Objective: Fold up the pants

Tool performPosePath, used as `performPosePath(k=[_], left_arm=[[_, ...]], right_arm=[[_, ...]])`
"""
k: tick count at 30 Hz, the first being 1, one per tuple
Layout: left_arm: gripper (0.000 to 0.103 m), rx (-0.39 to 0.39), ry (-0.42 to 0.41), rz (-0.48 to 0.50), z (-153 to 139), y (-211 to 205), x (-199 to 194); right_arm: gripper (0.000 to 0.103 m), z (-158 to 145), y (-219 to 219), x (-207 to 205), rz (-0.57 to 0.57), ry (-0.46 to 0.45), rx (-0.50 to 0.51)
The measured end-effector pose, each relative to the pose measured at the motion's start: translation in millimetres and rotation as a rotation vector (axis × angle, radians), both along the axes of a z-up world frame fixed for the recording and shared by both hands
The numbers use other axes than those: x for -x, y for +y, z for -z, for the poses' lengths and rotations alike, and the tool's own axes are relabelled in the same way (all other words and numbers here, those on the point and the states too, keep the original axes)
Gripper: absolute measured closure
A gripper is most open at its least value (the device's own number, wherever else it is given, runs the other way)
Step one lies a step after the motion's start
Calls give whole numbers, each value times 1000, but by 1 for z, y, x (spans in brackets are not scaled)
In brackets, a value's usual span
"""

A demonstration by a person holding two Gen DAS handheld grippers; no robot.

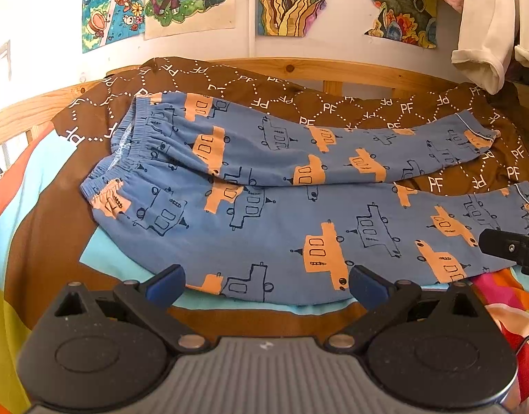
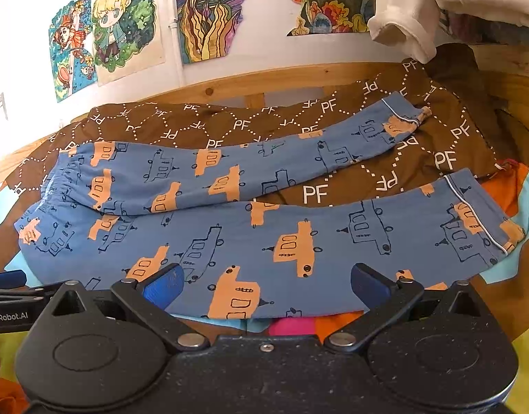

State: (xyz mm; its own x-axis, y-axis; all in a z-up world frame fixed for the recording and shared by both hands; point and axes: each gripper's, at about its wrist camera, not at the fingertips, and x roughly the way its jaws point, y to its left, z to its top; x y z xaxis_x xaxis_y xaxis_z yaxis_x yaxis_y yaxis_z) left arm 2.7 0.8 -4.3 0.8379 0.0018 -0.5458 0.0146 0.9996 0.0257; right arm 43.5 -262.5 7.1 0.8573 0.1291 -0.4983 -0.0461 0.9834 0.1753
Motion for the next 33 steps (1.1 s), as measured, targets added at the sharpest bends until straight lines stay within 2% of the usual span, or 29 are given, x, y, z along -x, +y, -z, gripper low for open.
performPosePath(k=[23,33], left_arm=[[0,-1,5,-8,2,0,0],[0,1,3,-12,2,2,1]], right_arm=[[1,2,-1,-1,10,7,-3],[1,2,3,1,9,1,39]])
